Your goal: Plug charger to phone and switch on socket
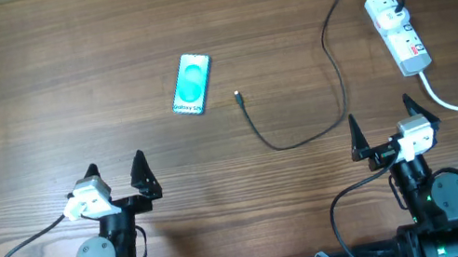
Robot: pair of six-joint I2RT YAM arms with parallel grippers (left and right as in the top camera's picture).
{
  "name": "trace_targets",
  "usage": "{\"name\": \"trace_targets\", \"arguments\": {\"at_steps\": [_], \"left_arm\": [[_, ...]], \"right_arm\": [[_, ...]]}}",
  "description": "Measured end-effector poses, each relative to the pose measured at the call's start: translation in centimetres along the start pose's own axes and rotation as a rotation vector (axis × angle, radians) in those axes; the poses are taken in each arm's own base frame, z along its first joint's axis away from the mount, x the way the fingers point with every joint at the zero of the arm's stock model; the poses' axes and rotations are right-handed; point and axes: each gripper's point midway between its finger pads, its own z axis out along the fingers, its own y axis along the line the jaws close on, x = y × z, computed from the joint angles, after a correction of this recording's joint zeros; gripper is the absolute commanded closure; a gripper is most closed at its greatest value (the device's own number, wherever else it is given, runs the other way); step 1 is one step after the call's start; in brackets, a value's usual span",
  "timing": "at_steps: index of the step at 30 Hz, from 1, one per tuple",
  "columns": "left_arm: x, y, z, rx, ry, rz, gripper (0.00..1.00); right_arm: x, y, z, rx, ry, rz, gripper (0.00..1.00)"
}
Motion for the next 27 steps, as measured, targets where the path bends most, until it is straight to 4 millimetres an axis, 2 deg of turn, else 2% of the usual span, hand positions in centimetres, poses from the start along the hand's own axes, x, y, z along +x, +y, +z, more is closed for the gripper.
{"name": "trace_targets", "arguments": {"at_steps": [18, 25, 27], "left_arm": [[-0.3, -0.1, 0.0, 0.004, -0.011, 0.001, 0.00], [-2.3, -1.7, -0.3, 0.079, -0.068, 0.007, 0.00], [-3.9, -2.9, -0.9, 0.118, -0.080, 0.011, 0.00]], "right_arm": [[0.0, 0.0, 0.0, 0.000, 0.000, 0.000, 0.00], [0.0, 0.0, 0.0, 0.000, 0.000, 0.000, 0.00], [0.0, 0.0, 0.0, 0.000, 0.000, 0.000, 0.00]]}}
